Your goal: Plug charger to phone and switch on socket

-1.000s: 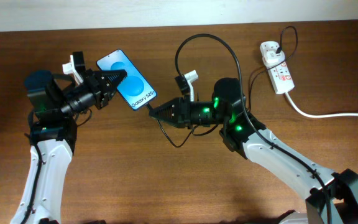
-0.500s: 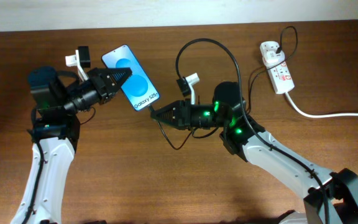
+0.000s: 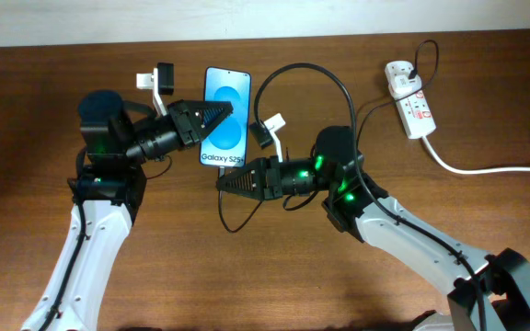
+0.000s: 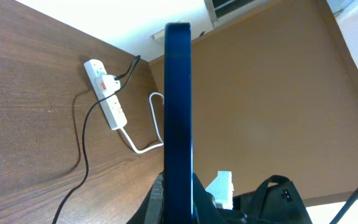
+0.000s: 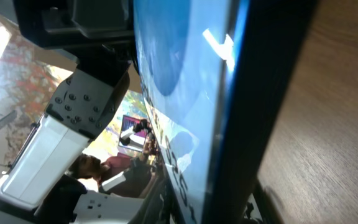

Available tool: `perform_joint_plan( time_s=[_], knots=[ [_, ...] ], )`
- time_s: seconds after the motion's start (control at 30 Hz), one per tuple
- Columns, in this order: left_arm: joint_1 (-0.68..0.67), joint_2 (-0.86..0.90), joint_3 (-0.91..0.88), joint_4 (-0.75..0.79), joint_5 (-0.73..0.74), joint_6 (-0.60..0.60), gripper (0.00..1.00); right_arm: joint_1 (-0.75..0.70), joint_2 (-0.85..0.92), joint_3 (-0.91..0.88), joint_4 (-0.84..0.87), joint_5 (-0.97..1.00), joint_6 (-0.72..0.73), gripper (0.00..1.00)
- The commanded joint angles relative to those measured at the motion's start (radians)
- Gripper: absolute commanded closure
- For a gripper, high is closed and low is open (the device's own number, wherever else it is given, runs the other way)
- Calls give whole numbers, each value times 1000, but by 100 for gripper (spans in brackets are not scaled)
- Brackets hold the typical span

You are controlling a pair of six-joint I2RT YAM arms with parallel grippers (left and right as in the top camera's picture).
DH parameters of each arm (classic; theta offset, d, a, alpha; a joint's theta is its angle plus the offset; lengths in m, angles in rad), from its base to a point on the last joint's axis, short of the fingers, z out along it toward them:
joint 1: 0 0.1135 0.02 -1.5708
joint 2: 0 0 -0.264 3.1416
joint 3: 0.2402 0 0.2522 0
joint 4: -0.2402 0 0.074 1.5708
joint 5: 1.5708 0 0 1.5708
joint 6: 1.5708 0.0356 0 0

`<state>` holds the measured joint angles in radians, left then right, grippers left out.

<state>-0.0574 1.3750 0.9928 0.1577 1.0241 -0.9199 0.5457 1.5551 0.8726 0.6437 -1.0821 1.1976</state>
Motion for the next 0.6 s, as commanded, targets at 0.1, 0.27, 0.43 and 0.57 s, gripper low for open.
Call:
perform_joint_plan(
  time_s=[0.1, 0.27, 0.43, 0.57],
  knots=[
    [19, -12, -46, -46, 349, -5, 100, -188, 2, 60, -84, 293, -94, 96],
    [18, -12, -46, -46, 350, -5, 100, -240, 2, 60, -82, 303, -94, 96],
    [-17, -12, -46, -46, 381, -5, 100, -230, 2, 60, -30, 307, -95, 96],
    [-19, -12, -46, -46, 392, -5, 100, -222, 2, 60, -22, 300, -95, 96]
  ],
)
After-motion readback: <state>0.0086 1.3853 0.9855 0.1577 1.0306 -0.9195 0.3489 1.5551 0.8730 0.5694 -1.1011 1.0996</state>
